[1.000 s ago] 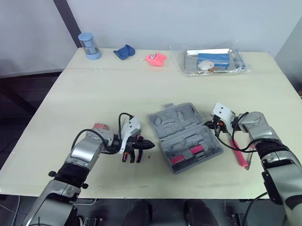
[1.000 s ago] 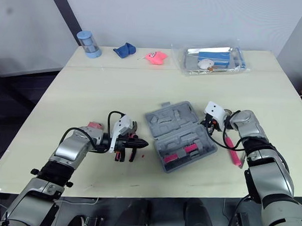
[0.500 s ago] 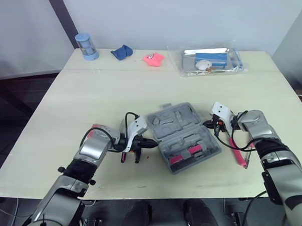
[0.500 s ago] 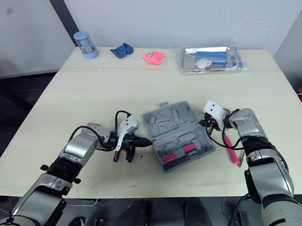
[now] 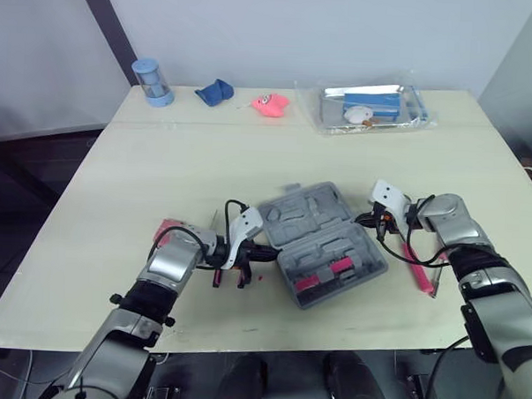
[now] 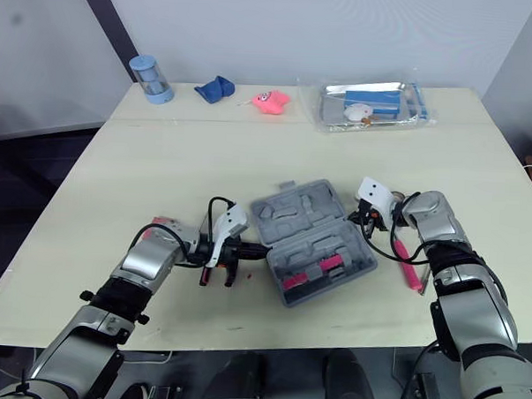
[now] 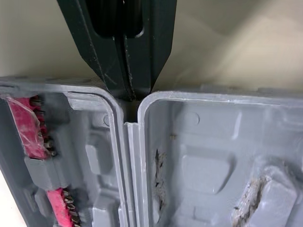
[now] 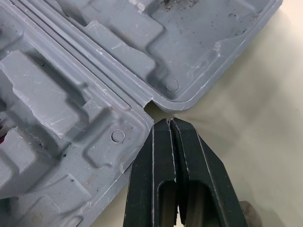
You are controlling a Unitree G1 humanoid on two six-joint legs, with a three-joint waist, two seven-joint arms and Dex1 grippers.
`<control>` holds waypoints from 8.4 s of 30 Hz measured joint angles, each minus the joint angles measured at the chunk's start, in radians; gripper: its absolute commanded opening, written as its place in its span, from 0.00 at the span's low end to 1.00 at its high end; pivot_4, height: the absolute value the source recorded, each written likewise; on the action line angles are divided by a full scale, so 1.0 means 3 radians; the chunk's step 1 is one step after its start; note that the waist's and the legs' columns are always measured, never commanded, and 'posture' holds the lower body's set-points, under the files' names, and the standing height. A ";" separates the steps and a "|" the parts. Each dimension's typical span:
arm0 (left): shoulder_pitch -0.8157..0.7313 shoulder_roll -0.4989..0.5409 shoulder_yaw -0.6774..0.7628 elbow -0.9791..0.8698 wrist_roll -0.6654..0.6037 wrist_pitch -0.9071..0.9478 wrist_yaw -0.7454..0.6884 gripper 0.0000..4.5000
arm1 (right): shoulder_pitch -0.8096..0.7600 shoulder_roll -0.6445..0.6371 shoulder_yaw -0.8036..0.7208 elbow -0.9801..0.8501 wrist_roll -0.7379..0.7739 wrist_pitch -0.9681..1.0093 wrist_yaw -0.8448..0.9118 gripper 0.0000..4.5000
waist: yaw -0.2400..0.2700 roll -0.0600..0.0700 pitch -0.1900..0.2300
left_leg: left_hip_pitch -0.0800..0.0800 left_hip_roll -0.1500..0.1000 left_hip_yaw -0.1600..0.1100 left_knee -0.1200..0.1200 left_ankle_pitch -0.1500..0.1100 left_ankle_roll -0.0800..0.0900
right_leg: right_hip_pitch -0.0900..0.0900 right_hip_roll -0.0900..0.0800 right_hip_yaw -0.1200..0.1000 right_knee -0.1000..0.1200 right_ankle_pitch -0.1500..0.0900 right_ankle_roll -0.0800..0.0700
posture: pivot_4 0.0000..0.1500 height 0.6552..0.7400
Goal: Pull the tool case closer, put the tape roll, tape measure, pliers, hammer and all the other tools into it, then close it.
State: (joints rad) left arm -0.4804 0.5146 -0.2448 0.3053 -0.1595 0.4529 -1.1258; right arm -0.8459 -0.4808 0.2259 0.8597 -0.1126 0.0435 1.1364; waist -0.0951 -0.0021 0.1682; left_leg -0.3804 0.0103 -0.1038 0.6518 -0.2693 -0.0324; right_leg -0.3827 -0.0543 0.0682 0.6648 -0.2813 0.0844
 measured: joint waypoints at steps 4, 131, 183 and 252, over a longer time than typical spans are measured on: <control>0.0000 -0.0015 0.0002 0.0076 0.0016 -0.0036 0.0029 0.00 | 0.0050 -0.0010 0.0001 -0.0112 0.0014 0.0087 0.0113 0.01 | 0.0002 0.0000 0.0000 | 0.0000 0.0000 -0.0001 0.0000 0.0000 0.0000 | 0.0000 0.0000 0.0000 0.0000 0.0000 0.0000 | 1.00 1.00; 0.2542 0.0672 0.2497 -0.1396 -0.1214 -0.0331 0.0152 0.46 | 0.4067 -0.0410 -0.2607 -0.3188 0.1902 0.0531 -0.0477 0.00 | 0.0181 -0.0004 0.0002 | 0.0006 0.0003 0.0001 -0.0001 -0.0009 0.0015 | 0.0013 -0.0002 -0.0003 -0.0005 -0.0001 0.0000 | 1.00 1.00; 0.2040 0.0600 0.1833 -0.2680 -0.1817 -0.0124 0.0551 1.00 | -0.0694 -0.0663 0.0292 0.0428 0.0067 0.1102 -0.0064 0.97 | 0.0172 0.0001 0.0014 | -0.0011 0.0002 0.0009 -0.0003 -0.0002 0.0002 | -0.0010 -0.0005 0.0002 -0.0008 0.0000 -0.0001 | 1.00 1.00; 0.2136 0.0788 0.1905 -0.2608 -0.1908 -0.0289 0.0257 1.00 | -0.0302 -0.0867 0.0526 -0.0685 -0.0557 0.0634 0.1312 0.00 | 0.0076 0.0009 0.0018 | -0.0010 0.0003 0.0013 -0.0004 -0.0008 0.0012 | -0.0016 -0.0003 0.0008 -0.0001 0.0000 -0.0001 | 1.00 1.00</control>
State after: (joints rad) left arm 0.1603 0.7511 0.3267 -0.4770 -0.7319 0.3662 -1.0487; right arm -0.9366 -0.7410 0.3837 0.6543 -0.2797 0.2336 1.5299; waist -0.0721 0.0006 0.1736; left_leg -0.3833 0.0112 -0.1000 0.6507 -0.2716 -0.0287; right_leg -0.3876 -0.0551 0.0704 0.6645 -0.2812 0.0841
